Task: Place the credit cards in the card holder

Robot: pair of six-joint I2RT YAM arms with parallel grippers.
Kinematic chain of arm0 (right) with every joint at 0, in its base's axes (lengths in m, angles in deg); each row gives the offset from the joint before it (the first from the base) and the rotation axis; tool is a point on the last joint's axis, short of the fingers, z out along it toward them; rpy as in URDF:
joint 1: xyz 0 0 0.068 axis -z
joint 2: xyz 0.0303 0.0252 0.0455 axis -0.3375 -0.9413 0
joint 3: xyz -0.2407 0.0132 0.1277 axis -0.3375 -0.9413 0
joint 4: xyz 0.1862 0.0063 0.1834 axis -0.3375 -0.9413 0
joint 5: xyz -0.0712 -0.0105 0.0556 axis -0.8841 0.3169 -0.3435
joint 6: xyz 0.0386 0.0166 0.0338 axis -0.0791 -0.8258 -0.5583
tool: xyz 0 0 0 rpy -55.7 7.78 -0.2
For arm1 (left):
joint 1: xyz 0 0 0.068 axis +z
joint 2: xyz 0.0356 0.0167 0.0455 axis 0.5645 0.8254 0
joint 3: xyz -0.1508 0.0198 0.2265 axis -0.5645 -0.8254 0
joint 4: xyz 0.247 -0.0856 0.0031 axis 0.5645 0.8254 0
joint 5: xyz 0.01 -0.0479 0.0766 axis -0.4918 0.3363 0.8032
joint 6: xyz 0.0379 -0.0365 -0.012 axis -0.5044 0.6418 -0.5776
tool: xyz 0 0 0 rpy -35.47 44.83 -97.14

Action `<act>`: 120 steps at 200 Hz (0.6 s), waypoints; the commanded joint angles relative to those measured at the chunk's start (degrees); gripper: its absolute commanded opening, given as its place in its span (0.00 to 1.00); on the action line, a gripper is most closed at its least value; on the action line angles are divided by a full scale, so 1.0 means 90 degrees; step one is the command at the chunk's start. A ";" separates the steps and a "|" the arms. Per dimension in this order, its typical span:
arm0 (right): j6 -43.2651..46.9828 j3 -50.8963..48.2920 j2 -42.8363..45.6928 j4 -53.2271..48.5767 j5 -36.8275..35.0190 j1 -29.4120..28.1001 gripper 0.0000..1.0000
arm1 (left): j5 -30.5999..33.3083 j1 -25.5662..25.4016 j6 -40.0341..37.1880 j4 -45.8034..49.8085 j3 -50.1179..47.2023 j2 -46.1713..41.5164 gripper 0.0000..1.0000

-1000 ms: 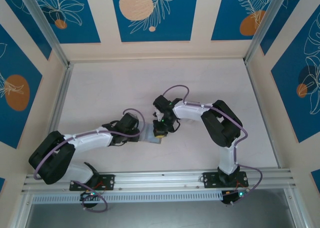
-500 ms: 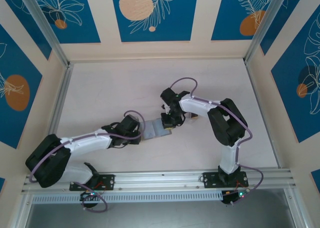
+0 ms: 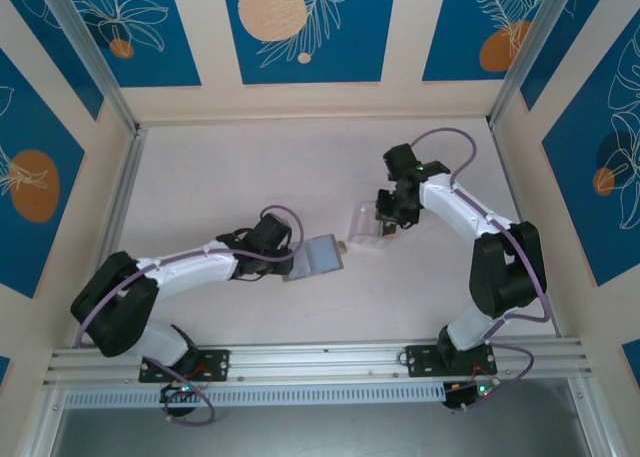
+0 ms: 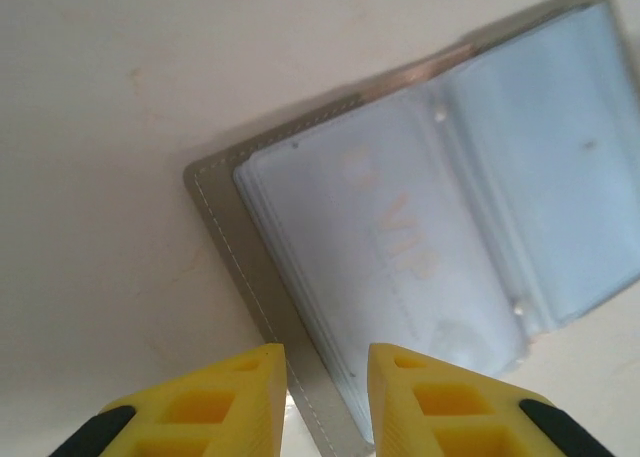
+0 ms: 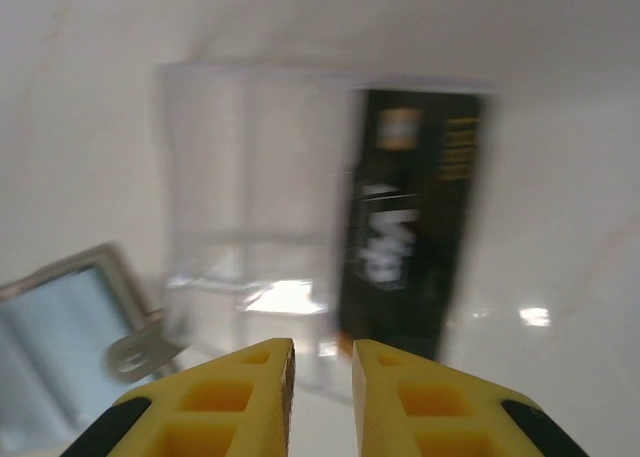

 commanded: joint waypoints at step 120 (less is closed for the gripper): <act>0.0086 -0.0358 -0.0262 0.0213 0.0234 0.0585 0.18 | -0.0182 0.0057 -0.0055 -0.0200 -0.0097 0.0325 0.26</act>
